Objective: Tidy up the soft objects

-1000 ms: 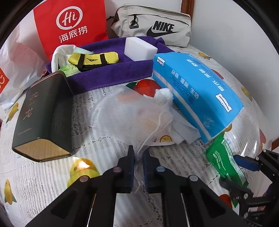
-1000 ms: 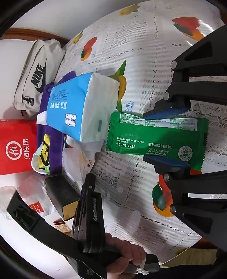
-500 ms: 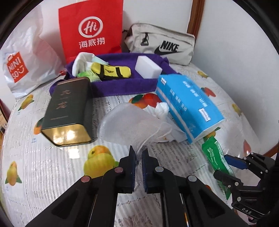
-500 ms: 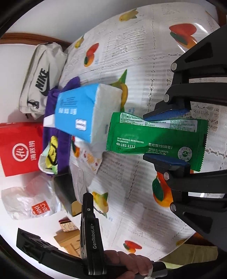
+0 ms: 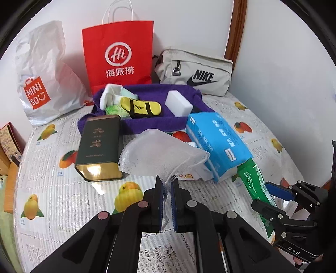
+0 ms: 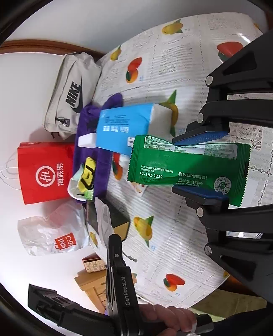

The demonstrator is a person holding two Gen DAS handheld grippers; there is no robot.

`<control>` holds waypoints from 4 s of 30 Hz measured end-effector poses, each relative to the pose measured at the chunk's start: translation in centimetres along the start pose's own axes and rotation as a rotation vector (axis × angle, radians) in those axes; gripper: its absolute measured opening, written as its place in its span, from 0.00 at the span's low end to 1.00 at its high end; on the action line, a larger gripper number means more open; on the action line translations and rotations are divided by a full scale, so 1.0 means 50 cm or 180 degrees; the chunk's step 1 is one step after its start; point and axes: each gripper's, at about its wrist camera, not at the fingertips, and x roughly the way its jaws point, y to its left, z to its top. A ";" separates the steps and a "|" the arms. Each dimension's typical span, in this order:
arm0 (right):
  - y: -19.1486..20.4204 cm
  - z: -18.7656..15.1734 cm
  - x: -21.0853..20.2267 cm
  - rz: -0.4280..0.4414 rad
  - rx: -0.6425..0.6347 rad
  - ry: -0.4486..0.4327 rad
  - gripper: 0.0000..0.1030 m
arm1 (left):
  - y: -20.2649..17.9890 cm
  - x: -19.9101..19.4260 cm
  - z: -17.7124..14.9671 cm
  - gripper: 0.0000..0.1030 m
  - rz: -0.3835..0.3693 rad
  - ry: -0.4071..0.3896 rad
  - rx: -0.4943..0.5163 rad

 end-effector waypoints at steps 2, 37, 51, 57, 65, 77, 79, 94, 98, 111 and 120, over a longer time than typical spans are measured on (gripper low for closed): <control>0.001 0.009 -0.007 -0.0011 -0.0006 -0.0015 0.37 | 0.002 -0.011 0.006 0.07 0.0035 -0.0020 -0.0036; -0.064 0.185 -0.041 -0.0092 0.0042 -0.0367 0.37 | 0.039 -0.086 0.106 0.07 0.0273 -0.0330 -0.0313; -0.070 0.254 0.009 -0.0074 -0.0007 -0.0387 0.37 | 0.067 -0.056 0.158 0.07 0.0326 -0.0350 -0.0338; -0.080 0.290 0.030 -0.0088 0.0038 -0.0421 0.37 | 0.074 -0.025 0.193 0.07 0.0315 -0.0308 -0.0288; -0.099 0.333 0.070 -0.0143 0.0131 -0.0401 0.37 | 0.076 0.015 0.241 0.07 0.0240 -0.0311 -0.0174; -0.139 0.381 0.164 -0.0076 0.0197 -0.0293 0.37 | 0.101 0.100 0.294 0.07 0.0242 -0.0190 -0.0184; -0.145 0.389 0.180 -0.0080 0.0190 -0.0277 0.37 | 0.105 0.117 0.303 0.07 0.0256 -0.0159 -0.0181; -0.217 0.445 0.327 -0.0075 0.0289 -0.0023 0.38 | 0.129 0.266 0.355 0.07 0.0269 0.0153 -0.0209; -0.227 0.463 0.368 0.0011 0.0370 0.0066 0.38 | 0.131 0.296 0.364 0.07 0.0264 0.0193 -0.0237; -0.234 0.472 0.456 -0.0003 0.0323 0.0389 0.38 | 0.147 0.383 0.380 0.07 0.0163 0.0303 -0.0358; -0.254 0.468 0.483 0.0108 0.0462 0.0493 0.43 | 0.149 0.408 0.374 0.07 0.0069 0.0371 -0.0409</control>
